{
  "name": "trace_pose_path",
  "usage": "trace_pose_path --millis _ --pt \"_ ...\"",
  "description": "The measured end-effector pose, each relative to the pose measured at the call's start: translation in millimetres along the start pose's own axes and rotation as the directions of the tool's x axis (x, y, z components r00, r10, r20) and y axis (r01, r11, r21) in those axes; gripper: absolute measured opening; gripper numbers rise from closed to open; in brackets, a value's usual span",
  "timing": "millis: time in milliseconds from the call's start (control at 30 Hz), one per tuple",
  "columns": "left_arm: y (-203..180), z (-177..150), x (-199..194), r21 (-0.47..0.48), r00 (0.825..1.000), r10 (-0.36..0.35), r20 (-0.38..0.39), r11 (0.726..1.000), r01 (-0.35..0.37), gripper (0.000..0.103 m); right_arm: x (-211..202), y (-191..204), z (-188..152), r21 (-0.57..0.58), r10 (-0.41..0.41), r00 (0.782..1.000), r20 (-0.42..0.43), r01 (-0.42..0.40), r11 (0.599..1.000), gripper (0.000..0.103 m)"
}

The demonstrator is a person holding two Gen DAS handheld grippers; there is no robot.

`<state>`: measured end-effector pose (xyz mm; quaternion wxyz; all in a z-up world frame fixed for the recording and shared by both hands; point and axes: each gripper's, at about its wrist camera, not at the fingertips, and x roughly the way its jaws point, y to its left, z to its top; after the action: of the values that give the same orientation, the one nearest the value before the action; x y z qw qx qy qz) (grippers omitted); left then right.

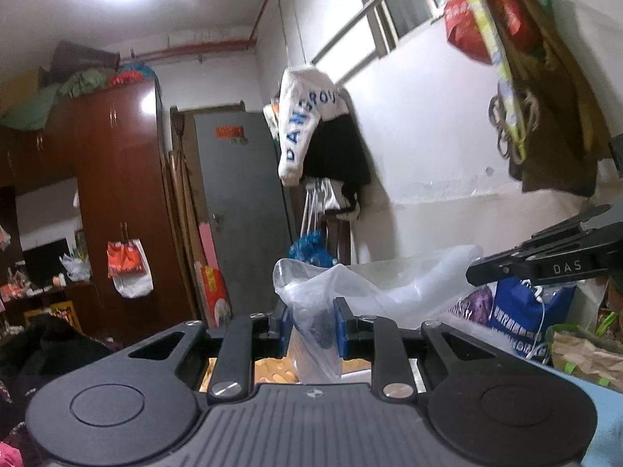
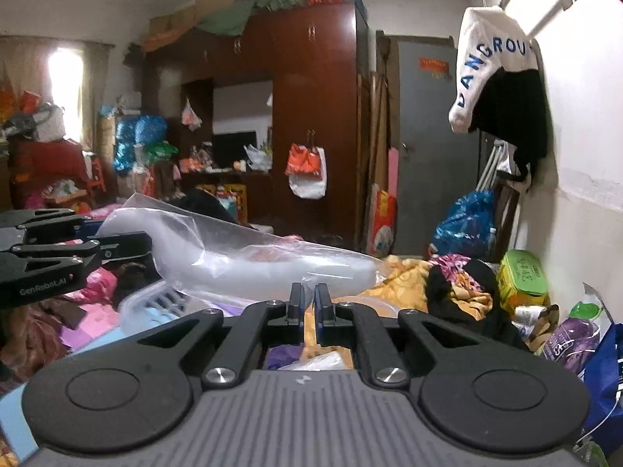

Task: Organize objects
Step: 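Lift the plastic bag with both tools up over the basket, then open both tools to drop the plastic bag into the basket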

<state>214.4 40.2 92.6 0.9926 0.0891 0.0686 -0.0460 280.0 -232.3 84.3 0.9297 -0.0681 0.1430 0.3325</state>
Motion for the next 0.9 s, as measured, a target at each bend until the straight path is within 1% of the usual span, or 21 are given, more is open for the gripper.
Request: trace_pose_path --millis 200,333,433,567,633,667,700,733,767,800,833,867,900 --pt "11.2 -12.6 38.1 -0.003 0.996 -0.001 -0.088 1.000 0.001 0.026 25.0 -2.9 -8.3 0.026 -0.003 0.997 -0.074 0.005 1.000 0.006" --pt "17.7 -20.4 61.6 -0.002 0.986 -0.006 -0.165 1.000 0.005 0.026 40.6 -6.8 -13.2 0.036 -0.005 0.992 -0.127 0.010 0.999 0.006" --pt "19.2 -25.8 70.7 0.001 0.979 0.002 -0.205 1.000 -0.002 0.026 46.0 -9.2 -14.9 0.044 -0.008 0.989 -0.148 0.014 0.999 0.006" --pt "21.0 -27.0 74.6 -0.009 0.973 -0.002 -0.229 1.000 0.000 0.026 48.4 -14.4 -13.6 0.054 -0.010 0.986 -0.169 0.019 0.998 0.006" --pt "19.2 -27.7 75.2 0.001 0.971 0.004 -0.240 1.000 -0.004 0.031 48.7 -15.2 -12.2 0.046 -0.020 0.984 -0.178 0.028 0.999 0.007" --pt "17.6 -25.9 77.7 0.010 0.970 0.013 -0.244 1.000 -0.011 0.034 49.3 -14.9 -11.1 0.039 -0.027 0.983 -0.184 0.035 0.999 0.009" --pt "14.8 -24.5 78.9 0.028 0.969 0.034 -0.243 0.999 -0.028 0.047 48.9 -15.3 -10.3 0.040 -0.035 0.982 -0.188 0.043 0.998 0.011" --pt "12.2 -24.8 75.9 0.048 0.971 0.047 -0.235 0.998 -0.037 0.062 47.5 -17.9 -8.3 0.050 -0.040 0.983 -0.181 0.050 0.997 0.021" --pt "9.9 -23.0 73.2 0.055 0.974 0.048 -0.223 0.998 -0.036 0.071 45.2 -19.9 -6.5 0.062 -0.035 0.985 -0.168 0.046 0.997 0.031" --pt "8.5 -21.5 67.4 0.058 0.978 0.047 -0.204 0.998 -0.036 0.086 39.4 -21.4 -6.2 0.077 -0.027 0.989 -0.149 0.038 0.996 0.057" --pt "7.8 -20.5 58.9 0.055 0.983 0.046 -0.178 0.998 -0.036 0.089 32.7 -21.4 -5.9 0.087 -0.021 0.991 -0.130 0.033 0.996 0.083" --pt "8.0 -19.5 50.4 0.048 0.987 0.040 -0.159 0.998 -0.032 0.089 25.8 -20.1 -5.9 0.084 -0.026 0.994 -0.106 0.035 0.996 0.096" --pt "7.7 -18.2 41.2 0.042 0.989 0.036 -0.146 0.999 -0.031 0.089 17.5 -17.5 -6.6 0.072 -0.037 0.996 -0.082 0.043 0.996 0.098"
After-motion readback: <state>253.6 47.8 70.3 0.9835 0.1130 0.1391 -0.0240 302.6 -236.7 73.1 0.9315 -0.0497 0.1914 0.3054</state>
